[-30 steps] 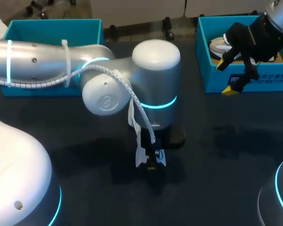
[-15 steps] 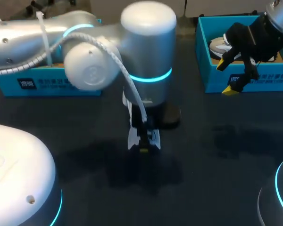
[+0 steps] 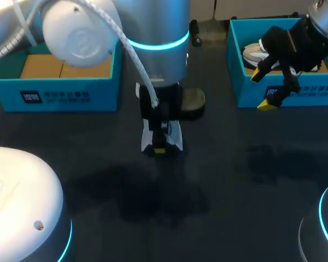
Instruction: Take the shoe out of the shoebox, open the shoe tongue, remove and reinsert the insole, then place the shoe into the shoebox
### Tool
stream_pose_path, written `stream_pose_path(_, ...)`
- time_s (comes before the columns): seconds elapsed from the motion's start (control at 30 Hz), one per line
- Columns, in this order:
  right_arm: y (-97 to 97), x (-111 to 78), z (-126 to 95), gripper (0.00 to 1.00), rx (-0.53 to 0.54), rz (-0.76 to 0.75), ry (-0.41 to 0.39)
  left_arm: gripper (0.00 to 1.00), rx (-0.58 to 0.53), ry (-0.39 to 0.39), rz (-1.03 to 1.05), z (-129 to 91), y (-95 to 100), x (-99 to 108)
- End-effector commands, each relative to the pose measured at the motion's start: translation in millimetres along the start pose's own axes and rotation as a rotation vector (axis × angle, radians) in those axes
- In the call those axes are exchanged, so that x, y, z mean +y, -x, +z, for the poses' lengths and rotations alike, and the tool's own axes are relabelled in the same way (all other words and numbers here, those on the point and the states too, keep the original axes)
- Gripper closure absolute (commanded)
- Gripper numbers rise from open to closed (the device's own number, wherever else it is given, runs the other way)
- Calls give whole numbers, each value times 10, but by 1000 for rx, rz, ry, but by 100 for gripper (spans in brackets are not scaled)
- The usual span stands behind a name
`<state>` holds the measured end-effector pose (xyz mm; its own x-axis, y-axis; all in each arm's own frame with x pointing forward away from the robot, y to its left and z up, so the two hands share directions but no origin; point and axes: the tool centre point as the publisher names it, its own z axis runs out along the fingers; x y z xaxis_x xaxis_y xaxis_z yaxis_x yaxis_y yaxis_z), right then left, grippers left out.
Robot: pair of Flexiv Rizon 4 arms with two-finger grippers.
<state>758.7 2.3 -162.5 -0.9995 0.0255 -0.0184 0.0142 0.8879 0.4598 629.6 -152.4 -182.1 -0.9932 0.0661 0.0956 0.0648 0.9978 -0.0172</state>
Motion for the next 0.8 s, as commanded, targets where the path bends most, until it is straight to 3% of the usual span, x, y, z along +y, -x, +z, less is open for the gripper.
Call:
stream_pose_path(0.03, 18, 10, 8, 0, 3, 1, -4, 100, 15, 0, 8, -167, 35, 53)
stream_pose_path(0.4, 18, 10, 8, 0, 3, 1, -4, 100, 30, 25, 110, -124, 188, 391)
stream_pose_path(0.8, 18, 10, 8, 0, 3, 1, -4, 100, 27, 46, 193, -262, 392, 1156)
